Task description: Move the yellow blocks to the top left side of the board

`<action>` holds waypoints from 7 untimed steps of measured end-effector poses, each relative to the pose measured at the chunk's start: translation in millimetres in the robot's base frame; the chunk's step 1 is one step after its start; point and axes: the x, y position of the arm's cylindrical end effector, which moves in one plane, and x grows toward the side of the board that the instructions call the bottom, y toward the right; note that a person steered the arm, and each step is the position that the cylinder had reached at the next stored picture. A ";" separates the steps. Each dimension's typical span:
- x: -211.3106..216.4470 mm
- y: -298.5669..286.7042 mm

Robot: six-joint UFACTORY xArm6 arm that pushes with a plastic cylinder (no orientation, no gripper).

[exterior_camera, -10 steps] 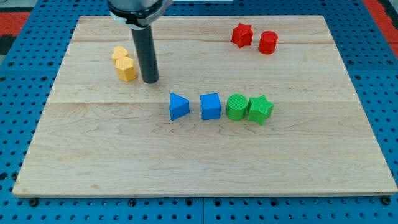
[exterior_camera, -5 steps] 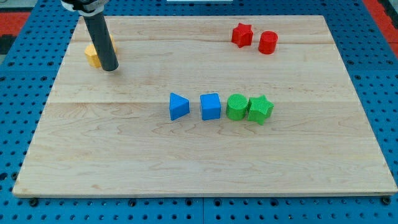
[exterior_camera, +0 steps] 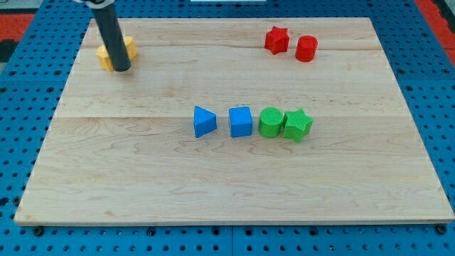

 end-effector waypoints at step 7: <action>-49.8 14.6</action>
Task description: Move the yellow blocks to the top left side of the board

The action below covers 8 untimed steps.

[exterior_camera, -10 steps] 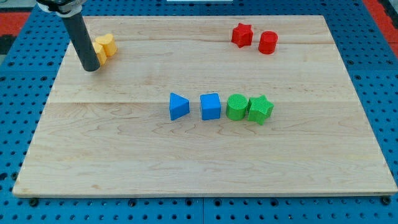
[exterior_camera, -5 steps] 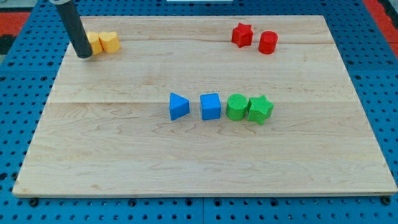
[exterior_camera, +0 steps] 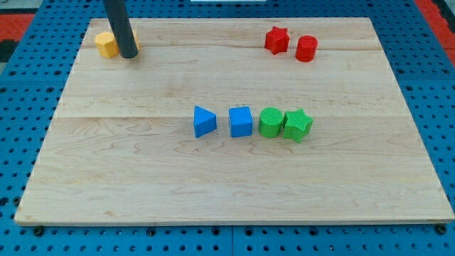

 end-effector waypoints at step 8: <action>45.1 74.2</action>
